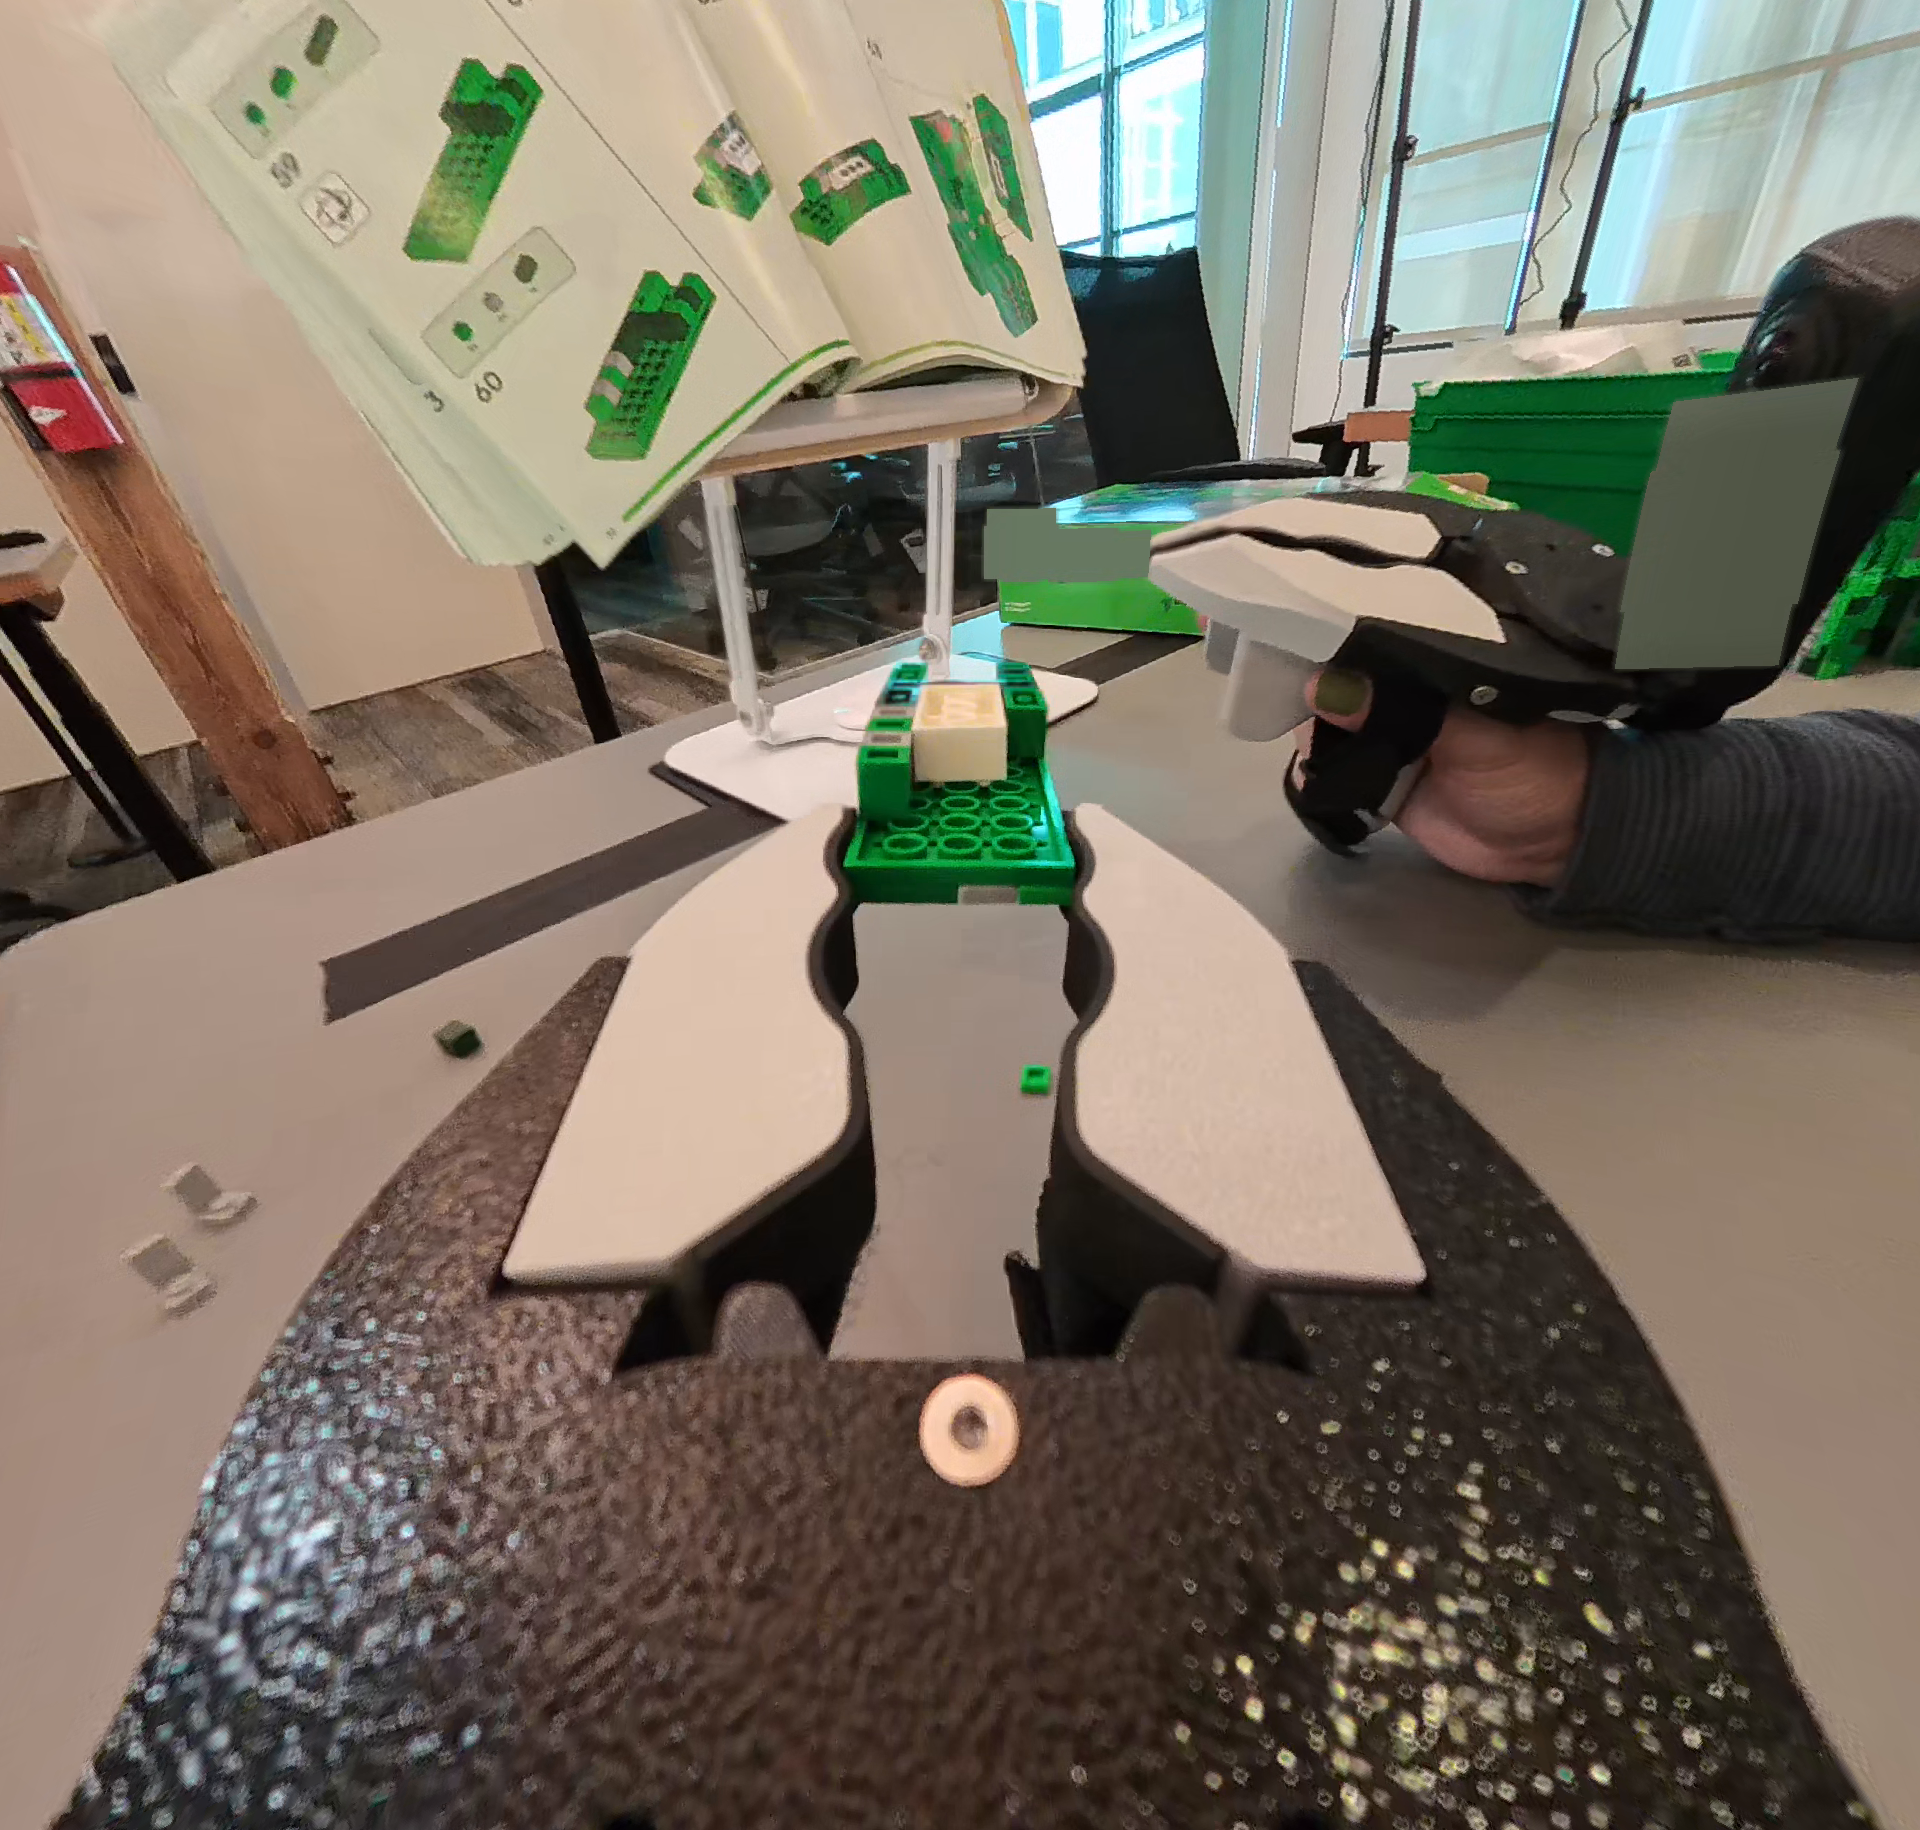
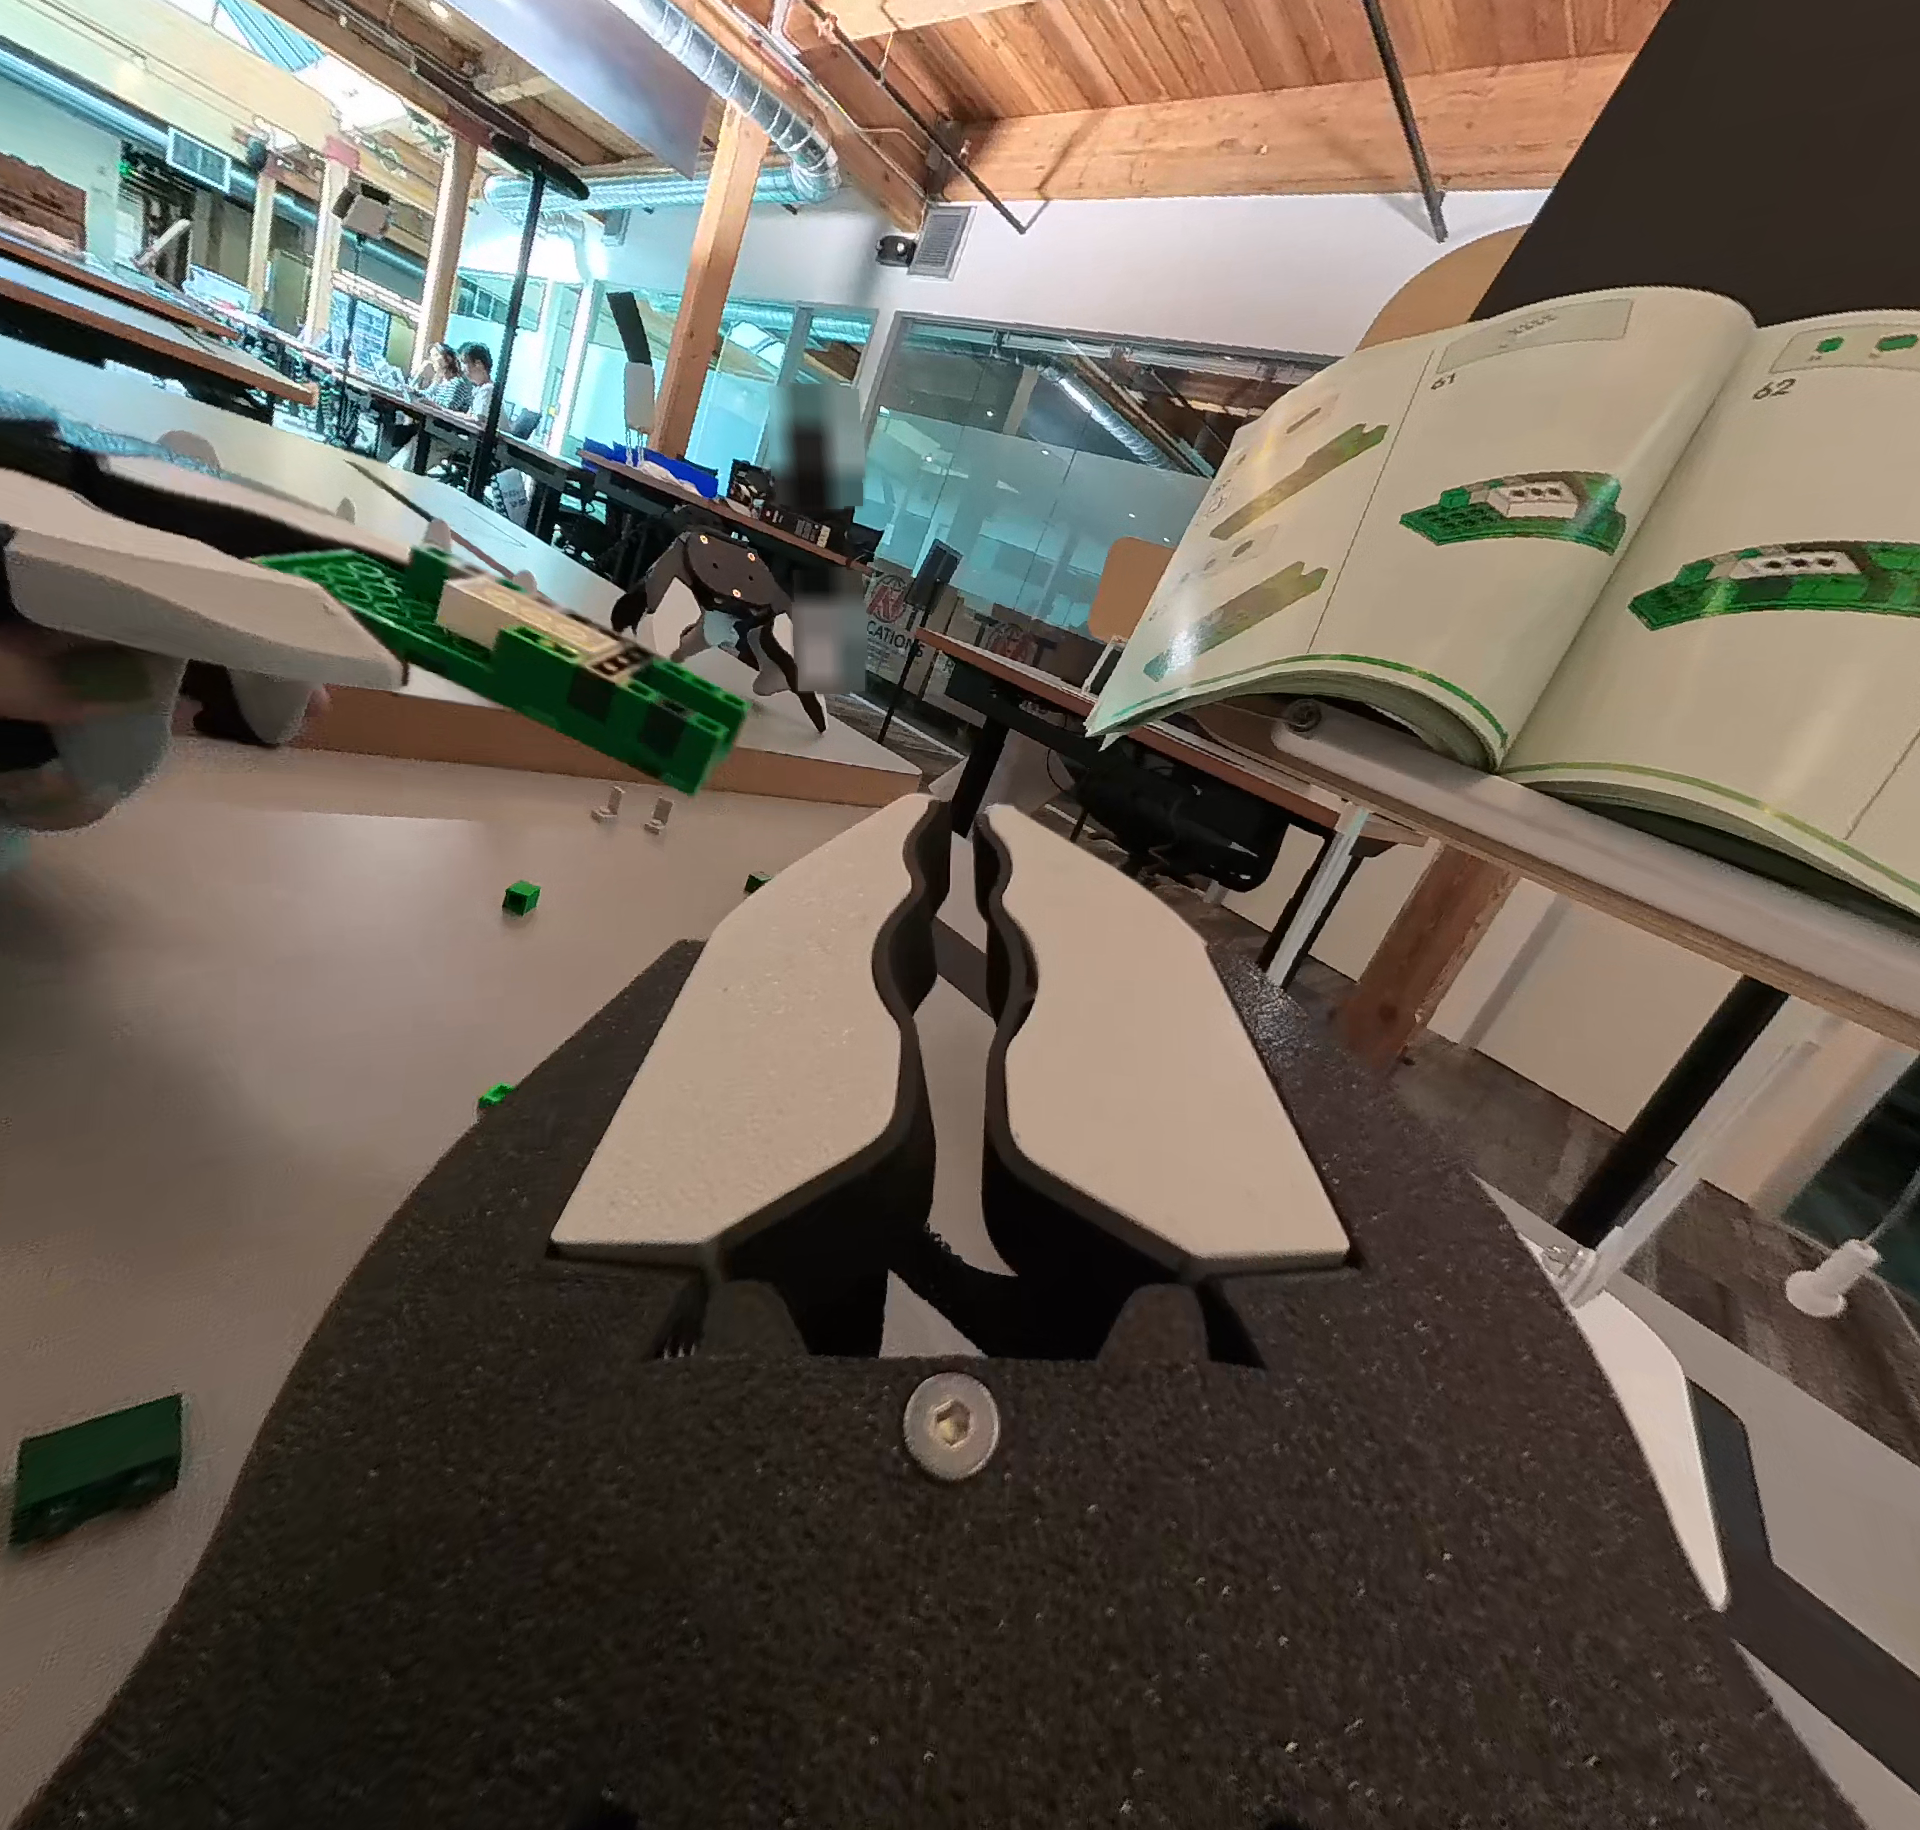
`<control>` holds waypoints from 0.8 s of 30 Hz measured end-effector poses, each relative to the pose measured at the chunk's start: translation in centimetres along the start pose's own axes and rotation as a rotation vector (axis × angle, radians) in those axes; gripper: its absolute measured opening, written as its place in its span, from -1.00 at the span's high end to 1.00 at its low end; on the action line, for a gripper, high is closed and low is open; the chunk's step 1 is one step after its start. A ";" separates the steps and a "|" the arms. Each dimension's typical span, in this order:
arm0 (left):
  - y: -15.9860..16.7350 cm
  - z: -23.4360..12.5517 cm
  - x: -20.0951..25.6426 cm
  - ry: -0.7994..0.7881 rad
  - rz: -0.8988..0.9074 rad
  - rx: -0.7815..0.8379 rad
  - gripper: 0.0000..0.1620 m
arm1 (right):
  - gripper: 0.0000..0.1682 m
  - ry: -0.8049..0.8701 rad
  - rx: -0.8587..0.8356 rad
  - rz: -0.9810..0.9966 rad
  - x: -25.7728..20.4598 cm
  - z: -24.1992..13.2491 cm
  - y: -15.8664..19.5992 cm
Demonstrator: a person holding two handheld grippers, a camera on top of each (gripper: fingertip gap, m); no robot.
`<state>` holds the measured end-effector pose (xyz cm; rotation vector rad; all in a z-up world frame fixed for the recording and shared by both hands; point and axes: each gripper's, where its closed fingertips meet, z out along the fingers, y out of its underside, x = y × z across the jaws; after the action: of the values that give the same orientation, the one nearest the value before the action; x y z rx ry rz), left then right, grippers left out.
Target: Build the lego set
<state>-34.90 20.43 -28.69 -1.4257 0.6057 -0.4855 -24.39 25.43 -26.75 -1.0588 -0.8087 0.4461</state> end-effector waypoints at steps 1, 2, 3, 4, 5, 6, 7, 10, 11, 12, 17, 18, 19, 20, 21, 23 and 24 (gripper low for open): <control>0.0 -0.4 -0.4 -0.001 0.017 0.002 0.56 | 0.96 -0.006 -0.001 -0.004 -0.1 0.0 0.0; 0.0 -0.6 -0.8 -0.004 0.022 0.001 0.56 | 0.96 -0.019 -0.003 -0.011 -0.4 0.1 0.0; 0.1 -0.9 -1.1 0.001 0.014 0.001 0.56 | 0.93 -0.042 -0.005 -0.023 -0.9 0.2 0.1; 0.1 -1.1 -1.3 0.009 0.002 0.006 0.56 | 0.89 -0.067 -0.005 -0.050 -1.5 0.3 0.0; 0.1 -1.2 -1.5 0.014 -0.011 0.009 0.56 | 0.86 -0.092 -0.009 -0.110 -2.3 0.5 0.0; 0.2 -1.3 -1.5 0.030 -0.028 0.006 0.56 | 0.75 -0.105 -0.019 -0.195 -3.2 0.8 0.0; 0.3 -1.3 -1.4 0.052 -0.051 -0.001 0.56 | 0.62 -0.125 -0.035 -0.295 -4.2 1.2 0.1; 0.6 -1.0 -0.7 0.120 -0.080 -0.021 0.56 | 0.44 -0.119 -0.105 -0.605 -6.5 2.7 0.7; 0.8 -0.9 -0.5 0.127 -0.074 -0.034 0.56 | 0.44 -0.122 -0.104 -0.696 -7.2 3.1 0.9; 0.9 -0.8 -0.3 0.136 -0.065 -0.049 0.56 | 0.47 -0.128 -0.099 -0.772 -7.8 3.3 1.1; 1.9 -0.3 1.3 0.209 -0.007 -0.123 0.56 | 0.60 -0.097 -0.104 -0.889 -7.9 4.4 1.5; 2.0 -0.2 1.4 0.205 0.003 -0.129 0.55 | 0.76 -0.104 -0.111 -0.901 -8.0 4.4 1.8; 2.0 -0.2 1.4 0.203 0.007 -0.130 0.55 | 0.79 -0.100 -0.113 -0.929 -8.0 4.3 1.9; 2.0 -0.1 1.5 0.203 0.009 -0.133 0.55 | 0.80 -0.083 -0.111 -0.959 -7.9 4.3 1.9; 2.0 0.0 1.5 0.203 0.012 -0.132 0.55 | 0.80 -0.070 -0.108 -0.974 -7.8 4.3 1.7; 1.8 -0.1 1.6 0.201 0.030 -0.113 0.54 | 0.80 -0.066 -0.099 -0.965 -7.6 4.2 1.6; 1.6 -0.1 1.5 0.182 0.041 -0.094 0.41 | 0.80 -0.065 -0.105 -0.960 -7.3 4.1 1.7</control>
<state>-33.93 19.55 -30.43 -1.4648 0.8113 -0.5650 -32.15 23.69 -29.95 -0.6407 -1.2927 -0.3831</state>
